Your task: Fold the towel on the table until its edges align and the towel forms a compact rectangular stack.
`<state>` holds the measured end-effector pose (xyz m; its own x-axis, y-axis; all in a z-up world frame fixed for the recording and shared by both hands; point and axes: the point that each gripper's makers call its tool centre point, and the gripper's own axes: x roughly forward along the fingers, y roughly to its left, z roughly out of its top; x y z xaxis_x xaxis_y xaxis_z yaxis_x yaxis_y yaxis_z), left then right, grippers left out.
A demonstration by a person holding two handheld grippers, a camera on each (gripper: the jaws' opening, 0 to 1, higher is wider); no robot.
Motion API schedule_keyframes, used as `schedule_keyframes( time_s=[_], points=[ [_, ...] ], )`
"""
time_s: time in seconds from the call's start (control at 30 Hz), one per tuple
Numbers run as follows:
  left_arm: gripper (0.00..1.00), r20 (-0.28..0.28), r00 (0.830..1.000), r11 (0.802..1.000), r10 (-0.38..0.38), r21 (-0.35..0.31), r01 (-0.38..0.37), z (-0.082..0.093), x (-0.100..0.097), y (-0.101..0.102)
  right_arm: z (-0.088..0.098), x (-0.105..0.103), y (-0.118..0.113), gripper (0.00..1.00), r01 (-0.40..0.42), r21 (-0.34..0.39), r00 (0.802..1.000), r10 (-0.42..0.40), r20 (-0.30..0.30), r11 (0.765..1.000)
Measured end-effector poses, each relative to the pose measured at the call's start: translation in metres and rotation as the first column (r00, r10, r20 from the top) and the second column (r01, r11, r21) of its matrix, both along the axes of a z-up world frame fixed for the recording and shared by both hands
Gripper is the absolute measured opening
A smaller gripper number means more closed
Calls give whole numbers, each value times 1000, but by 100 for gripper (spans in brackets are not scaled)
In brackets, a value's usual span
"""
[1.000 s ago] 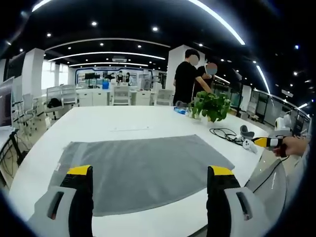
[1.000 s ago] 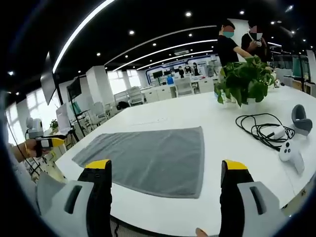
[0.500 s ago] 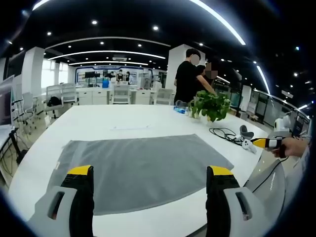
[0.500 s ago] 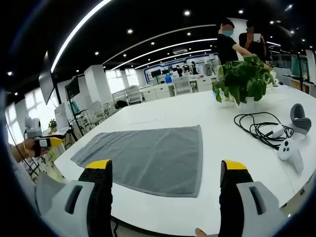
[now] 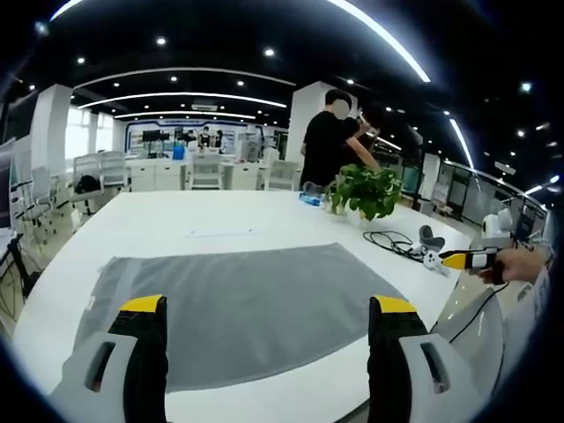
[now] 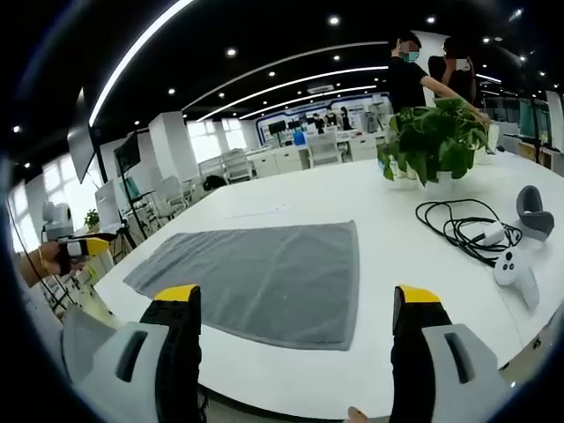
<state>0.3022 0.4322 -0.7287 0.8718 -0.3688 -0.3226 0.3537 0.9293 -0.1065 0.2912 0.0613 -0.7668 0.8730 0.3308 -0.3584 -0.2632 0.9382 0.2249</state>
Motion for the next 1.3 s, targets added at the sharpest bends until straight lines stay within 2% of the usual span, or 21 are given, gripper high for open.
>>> schedule_keyframes(
  time_s=[0.27, 0.6, 0.7, 0.8, 1.3],
  points=[
    [97, -7, 999, 999, -48, 10, 48, -1, 6, -16, 9, 6, -4, 90, -2, -10, 1000, 3, 24, 1000],
    [97, -5, 994, 994, -105, 20, 105, 3, 8, -38, 27, 13, -26, 90, 24, -23, 997, -23, 68, 999],
    [96, 18, 994, 993, -110, 36, 110, 10, 12, -43, 31, 13, -32, 89, 36, -12, 997, -35, 74, 999],
    [96, 39, 992, 992, -121, 23, 120, 19, 16, -51, 33, 14, -36, 89, 37, -17, 996, -36, 80, 999],
    [96, 36, 968, 967, -250, 59, 248, 20, 21, -100, 58, 35, -58, 87, 23, -53, 992, -16, 129, 998]
  ],
)
